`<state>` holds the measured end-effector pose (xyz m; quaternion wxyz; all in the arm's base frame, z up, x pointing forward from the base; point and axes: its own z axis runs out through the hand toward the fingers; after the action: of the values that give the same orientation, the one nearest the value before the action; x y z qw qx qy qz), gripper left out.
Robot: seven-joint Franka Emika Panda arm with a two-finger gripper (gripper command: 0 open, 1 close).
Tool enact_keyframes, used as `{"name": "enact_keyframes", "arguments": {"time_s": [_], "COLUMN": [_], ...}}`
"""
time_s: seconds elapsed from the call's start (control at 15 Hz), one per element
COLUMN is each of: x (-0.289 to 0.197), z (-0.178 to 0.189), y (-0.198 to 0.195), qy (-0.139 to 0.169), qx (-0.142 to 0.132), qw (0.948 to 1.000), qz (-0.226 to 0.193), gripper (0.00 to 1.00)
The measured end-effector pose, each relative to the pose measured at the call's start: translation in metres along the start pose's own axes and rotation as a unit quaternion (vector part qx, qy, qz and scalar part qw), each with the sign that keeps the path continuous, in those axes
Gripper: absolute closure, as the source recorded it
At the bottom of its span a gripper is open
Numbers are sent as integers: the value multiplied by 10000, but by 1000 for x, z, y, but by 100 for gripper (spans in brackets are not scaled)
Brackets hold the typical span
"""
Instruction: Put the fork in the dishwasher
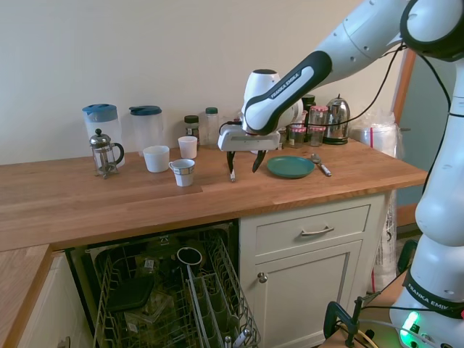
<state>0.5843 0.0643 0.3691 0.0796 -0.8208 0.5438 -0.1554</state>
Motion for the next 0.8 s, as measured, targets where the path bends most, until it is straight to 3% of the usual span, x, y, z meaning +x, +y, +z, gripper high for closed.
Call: {"name": "enact_keyframes", "arguments": {"time_s": [0.2, 0.6, 0.67, 0.8], "x": [11, -4, -3, -2], "z": [23, 58, 58, 59], "y": [-19, -34, -34, -33], "qy": [366, 805, 836, 854], "qx": [158, 81, 80, 78], "qw": [9985, 9938, 9934, 9931], "qz": [372, 765, 785, 803], "gripper": [0, 0, 100, 100]}}
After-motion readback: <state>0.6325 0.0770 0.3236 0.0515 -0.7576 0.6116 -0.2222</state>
